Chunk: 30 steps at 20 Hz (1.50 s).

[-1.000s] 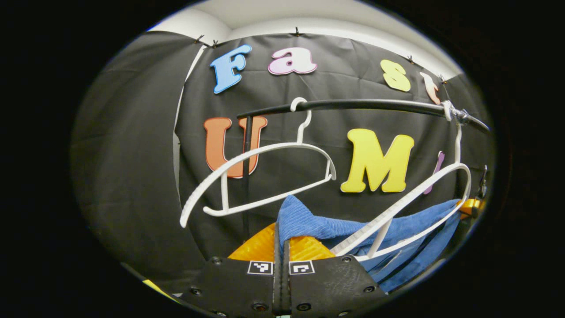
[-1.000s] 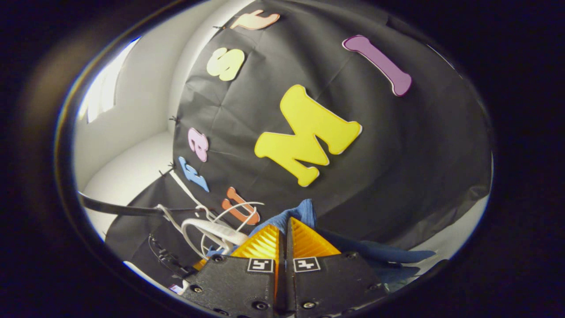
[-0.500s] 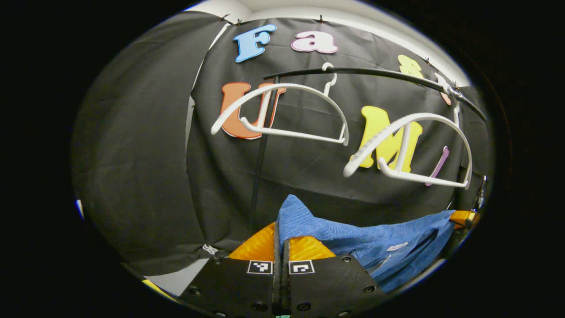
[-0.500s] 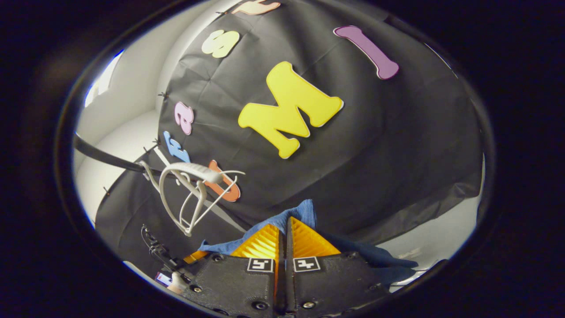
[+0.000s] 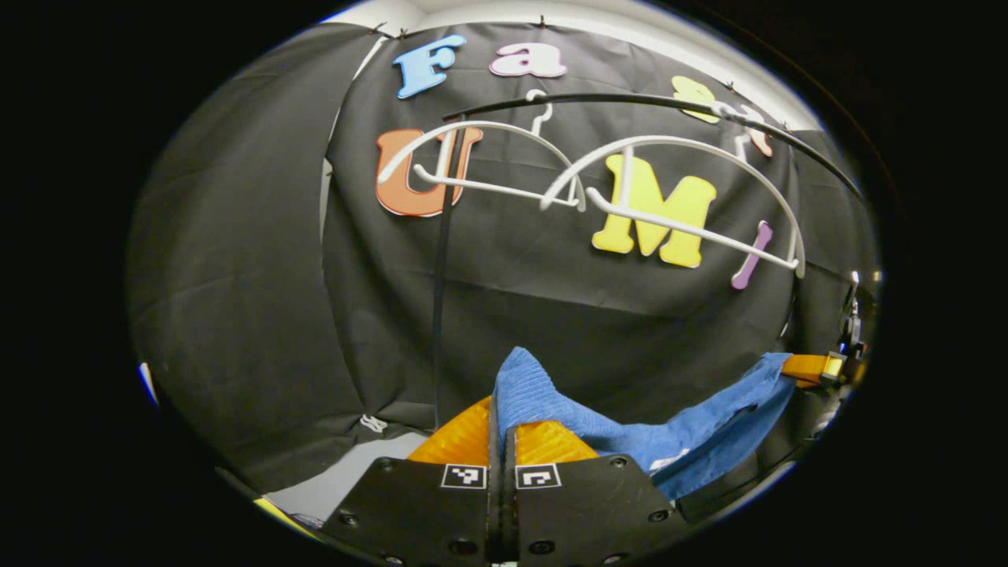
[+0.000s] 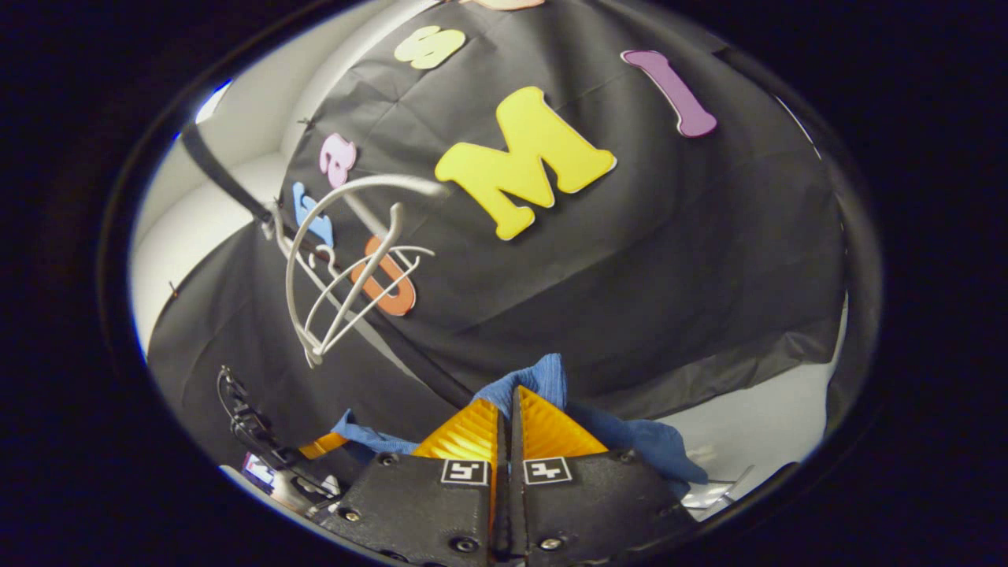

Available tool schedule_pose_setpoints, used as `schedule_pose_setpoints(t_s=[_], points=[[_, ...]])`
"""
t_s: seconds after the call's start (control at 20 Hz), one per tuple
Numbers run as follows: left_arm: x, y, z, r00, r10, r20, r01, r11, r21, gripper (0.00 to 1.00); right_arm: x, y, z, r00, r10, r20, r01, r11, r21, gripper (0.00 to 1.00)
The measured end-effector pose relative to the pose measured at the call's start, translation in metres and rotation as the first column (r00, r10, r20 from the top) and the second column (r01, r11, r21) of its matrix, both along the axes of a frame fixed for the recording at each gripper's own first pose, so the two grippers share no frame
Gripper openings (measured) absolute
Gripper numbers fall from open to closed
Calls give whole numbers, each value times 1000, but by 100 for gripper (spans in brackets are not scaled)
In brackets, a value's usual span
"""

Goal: Grasp the clothes on the hanger with both hands and then place them into the laundry hamper below.

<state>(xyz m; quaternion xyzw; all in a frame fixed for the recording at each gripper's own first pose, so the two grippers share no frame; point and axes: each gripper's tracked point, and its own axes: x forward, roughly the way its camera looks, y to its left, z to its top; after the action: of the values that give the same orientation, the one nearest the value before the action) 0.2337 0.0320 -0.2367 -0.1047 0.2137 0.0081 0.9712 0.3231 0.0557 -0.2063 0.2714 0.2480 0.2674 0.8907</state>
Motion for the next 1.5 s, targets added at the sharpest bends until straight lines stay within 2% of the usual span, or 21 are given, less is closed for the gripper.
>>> schedule_pose_setpoints(t_s=[0.05,0.3,0.5,0.6,0.75,0.8,0.85,1.15,1.5], points=[[-6,-5,2,1000,-15,-4,15,1000,-2,0,-10,8,1,1000,18,8,-17,999,-27,3],[-21,-43,15,993,-118,0,118,993,3,0,-47,58,14,990,117,78,-103,980,-170,4],[-31,-69,37,981,-194,17,194,981,28,0,-80,107,34,972,203,115,-175,961,-216,4],[-38,-83,48,973,-230,27,229,973,37,3,-90,131,45,960,245,135,-210,949,-234,4],[-50,-85,51,969,-246,7,245,966,81,0,-109,161,48,943,291,162,-235,925,-298,4],[-52,-89,47,968,-249,-3,249,965,85,4,-111,165,43,939,302,163,-239,916,-322,4],[-55,-91,40,969,-248,-15,249,965,86,0,-112,168,36,938,312,152,-247,908,-339,4],[-65,-83,-26,969,-209,-130,218,974,63,0,-114,178,-35,953,302,16,-273,883,-382,4],[-74,-85,-133,931,-177,-319,188,982,3,0,-109,176,-134,947,264,-183,-320,836,-446,4]])
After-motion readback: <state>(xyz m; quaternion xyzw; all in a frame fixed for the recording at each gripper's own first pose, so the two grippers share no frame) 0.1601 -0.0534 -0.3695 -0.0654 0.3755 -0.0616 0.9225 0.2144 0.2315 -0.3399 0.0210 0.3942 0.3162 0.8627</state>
